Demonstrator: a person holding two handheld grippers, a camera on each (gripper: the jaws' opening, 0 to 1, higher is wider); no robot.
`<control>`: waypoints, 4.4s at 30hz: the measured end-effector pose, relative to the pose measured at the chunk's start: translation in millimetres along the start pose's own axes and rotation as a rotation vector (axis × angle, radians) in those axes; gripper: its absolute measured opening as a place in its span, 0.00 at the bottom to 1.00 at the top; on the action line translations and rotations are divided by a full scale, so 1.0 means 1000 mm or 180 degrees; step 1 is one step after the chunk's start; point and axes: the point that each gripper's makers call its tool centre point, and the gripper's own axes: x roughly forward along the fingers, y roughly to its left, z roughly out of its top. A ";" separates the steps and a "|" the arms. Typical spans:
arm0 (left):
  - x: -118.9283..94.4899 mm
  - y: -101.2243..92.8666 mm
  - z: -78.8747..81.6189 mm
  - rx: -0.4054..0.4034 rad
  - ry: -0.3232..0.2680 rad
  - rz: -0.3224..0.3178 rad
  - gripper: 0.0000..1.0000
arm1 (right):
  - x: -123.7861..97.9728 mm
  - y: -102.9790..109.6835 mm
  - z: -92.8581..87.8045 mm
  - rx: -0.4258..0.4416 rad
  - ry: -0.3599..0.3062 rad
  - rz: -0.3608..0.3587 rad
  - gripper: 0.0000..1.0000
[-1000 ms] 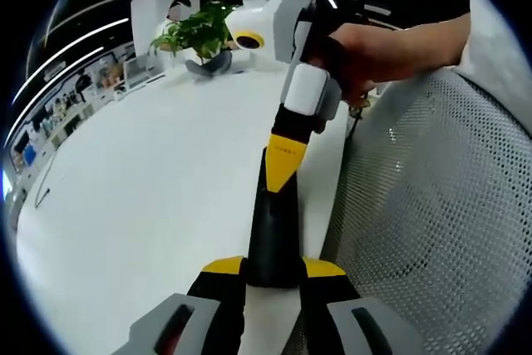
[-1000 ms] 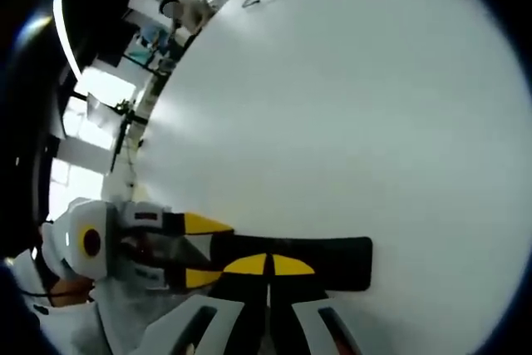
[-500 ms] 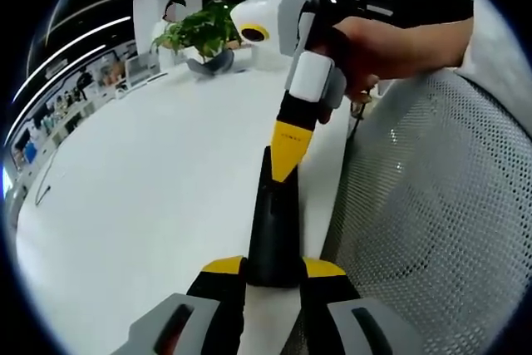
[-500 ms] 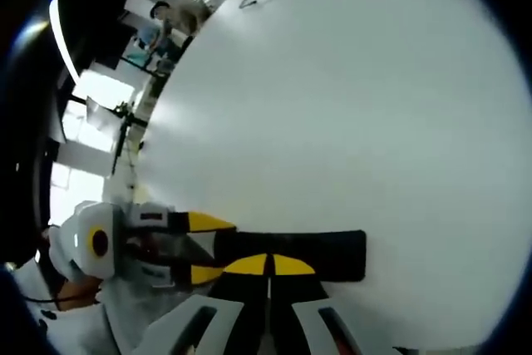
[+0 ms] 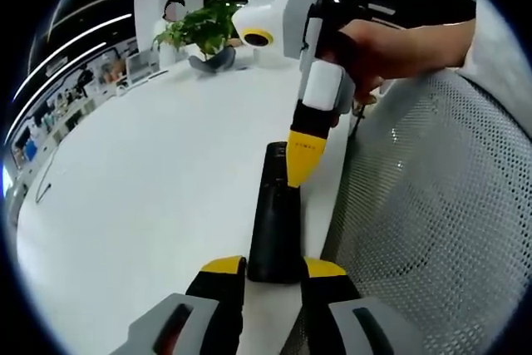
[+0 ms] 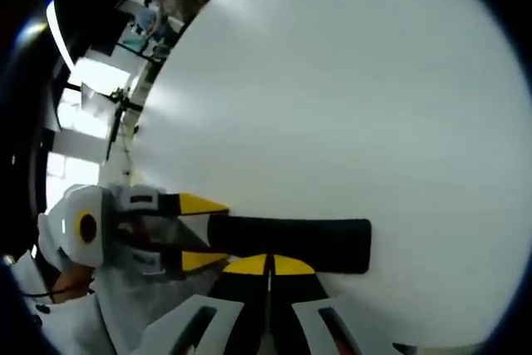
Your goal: Press the specified remote control buttons in sequence, fully releasing each button before pressing the next.
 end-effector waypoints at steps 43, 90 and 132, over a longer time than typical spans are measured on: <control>0.001 -0.004 0.000 0.0069 0.0001 -0.0057 0.24 | 0.006 0.010 0.011 -0.0122 -0.0161 0.0167 0.00; 0.003 -0.004 0.003 0.0027 0.0061 -0.0008 0.24 | 0.010 0.023 0.009 -0.0520 -0.0134 0.0158 0.00; 0.004 -0.003 0.003 -0.0056 0.0253 0.0065 0.24 | -0.066 0.038 0.073 -0.1174 -0.1656 -0.0171 0.00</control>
